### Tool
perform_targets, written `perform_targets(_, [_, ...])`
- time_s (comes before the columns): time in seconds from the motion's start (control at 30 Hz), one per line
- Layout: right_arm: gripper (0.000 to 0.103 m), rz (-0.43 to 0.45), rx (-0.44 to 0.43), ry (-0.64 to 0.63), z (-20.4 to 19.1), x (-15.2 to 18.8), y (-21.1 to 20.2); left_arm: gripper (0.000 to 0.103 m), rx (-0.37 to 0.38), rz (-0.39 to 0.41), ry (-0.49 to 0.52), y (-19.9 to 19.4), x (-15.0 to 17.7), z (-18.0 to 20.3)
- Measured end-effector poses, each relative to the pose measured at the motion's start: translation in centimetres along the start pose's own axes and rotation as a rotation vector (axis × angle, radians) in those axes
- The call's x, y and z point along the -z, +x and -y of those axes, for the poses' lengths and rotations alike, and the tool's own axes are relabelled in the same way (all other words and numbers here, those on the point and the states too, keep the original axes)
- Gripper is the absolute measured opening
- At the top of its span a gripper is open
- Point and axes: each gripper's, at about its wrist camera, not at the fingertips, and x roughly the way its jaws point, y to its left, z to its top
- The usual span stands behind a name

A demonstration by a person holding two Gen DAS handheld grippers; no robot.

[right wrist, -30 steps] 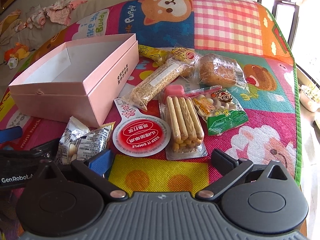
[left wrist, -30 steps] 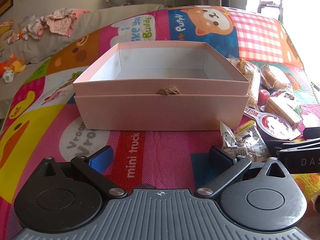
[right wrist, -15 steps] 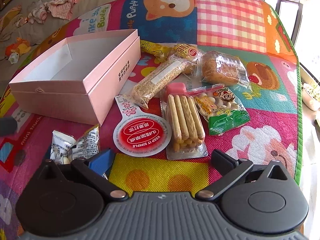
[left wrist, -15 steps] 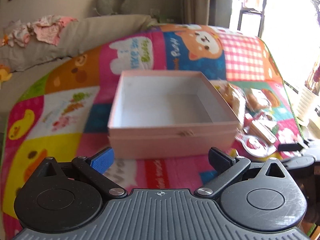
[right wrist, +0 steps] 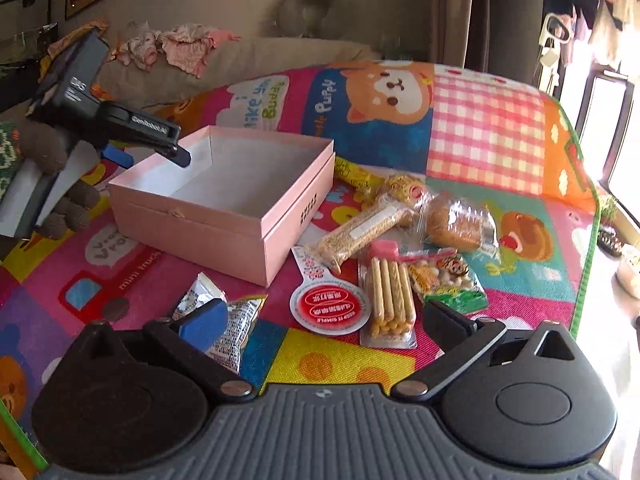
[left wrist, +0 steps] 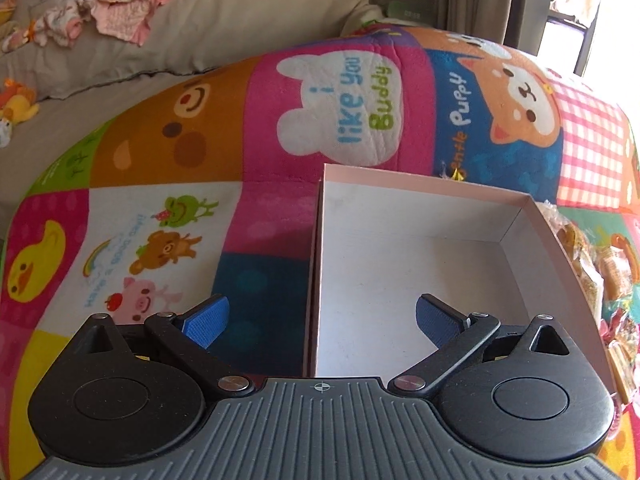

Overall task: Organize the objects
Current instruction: 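Lower the left gripper onto the pink box wall and clamp it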

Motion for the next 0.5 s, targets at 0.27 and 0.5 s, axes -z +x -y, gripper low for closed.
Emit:
perform_targets(0.27, [0.102, -0.035, -0.111, 0.194, 3.1, -1.8, 0.1, 0.010, -0.012, -0.117, -0.005, 0.8, 1.3, -0.6])
perform_targets(0.5, [0.098, -0.009, -0.105, 0.205, 4.0, -3.5, -0.1, 0.009, -0.012, -0.074, 0.015, -1.1, 1.2, -0.1])
